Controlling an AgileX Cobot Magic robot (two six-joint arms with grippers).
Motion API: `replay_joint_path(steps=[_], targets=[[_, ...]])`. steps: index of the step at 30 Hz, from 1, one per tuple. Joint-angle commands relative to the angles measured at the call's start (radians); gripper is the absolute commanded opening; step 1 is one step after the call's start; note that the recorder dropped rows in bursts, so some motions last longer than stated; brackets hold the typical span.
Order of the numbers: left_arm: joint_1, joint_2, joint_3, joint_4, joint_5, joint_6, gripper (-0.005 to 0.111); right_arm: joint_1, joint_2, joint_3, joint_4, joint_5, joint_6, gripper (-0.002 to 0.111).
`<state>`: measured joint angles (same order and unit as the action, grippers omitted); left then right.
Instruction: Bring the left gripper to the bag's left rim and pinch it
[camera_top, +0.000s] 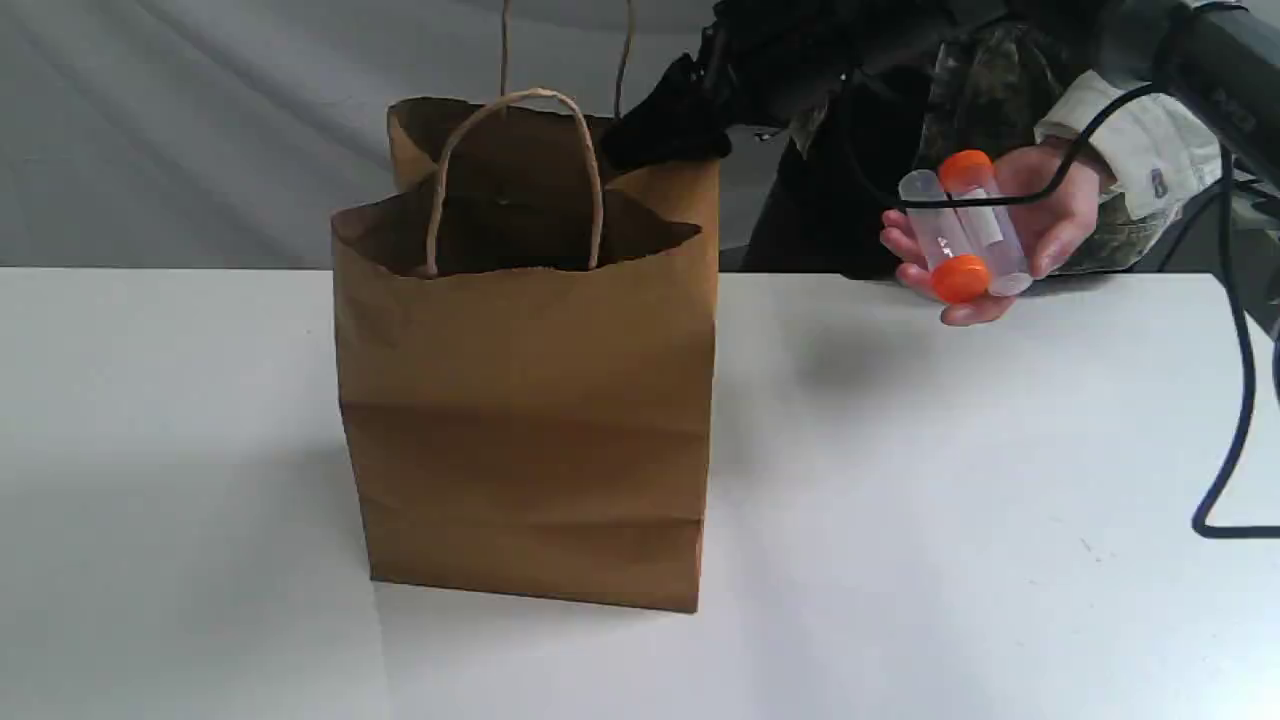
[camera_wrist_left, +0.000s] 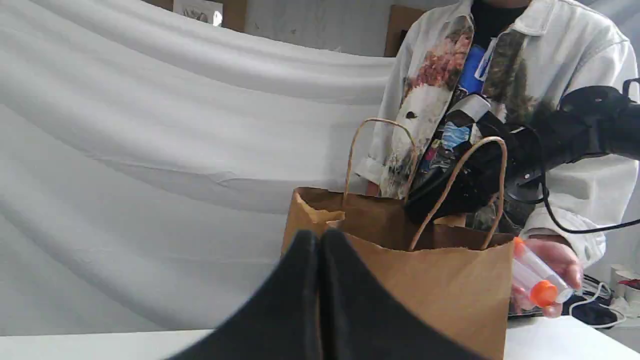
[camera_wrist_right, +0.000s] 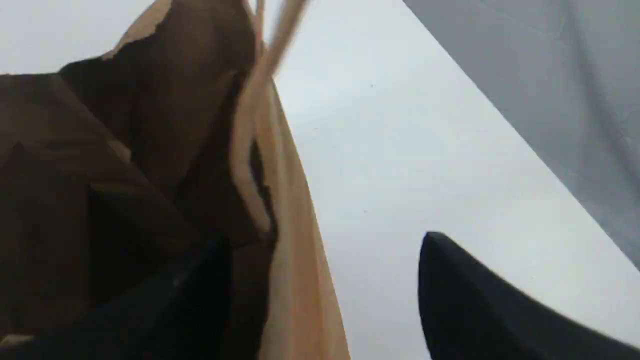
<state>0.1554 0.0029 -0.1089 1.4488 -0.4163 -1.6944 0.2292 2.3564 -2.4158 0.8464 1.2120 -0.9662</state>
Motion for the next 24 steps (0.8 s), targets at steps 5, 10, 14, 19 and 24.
replay_joint_path(steps=[5,10,14,19,24], targets=[[0.006,-0.003,-0.007,0.000,0.004,-0.019,0.000,0.030,0.024,0.016,-0.096,0.009,0.099,0.025],[0.006,-0.003,-0.020,0.040,-0.030,-0.085,0.000,0.040,0.022,0.023,-0.101,0.006,0.125,0.000],[0.006,0.009,-0.082,0.234,-0.094,-0.354,0.000,0.040,0.003,0.023,-0.089,0.002,0.144,0.000],[0.006,0.202,-0.212,0.296,-0.379,-0.445,0.000,0.040,-0.012,0.023,-0.057,-0.005,0.156,0.000],[0.006,0.400,-0.418,0.296,-0.442,-0.348,0.006,0.040,-0.012,0.023,-0.031,-0.005,0.186,0.000]])
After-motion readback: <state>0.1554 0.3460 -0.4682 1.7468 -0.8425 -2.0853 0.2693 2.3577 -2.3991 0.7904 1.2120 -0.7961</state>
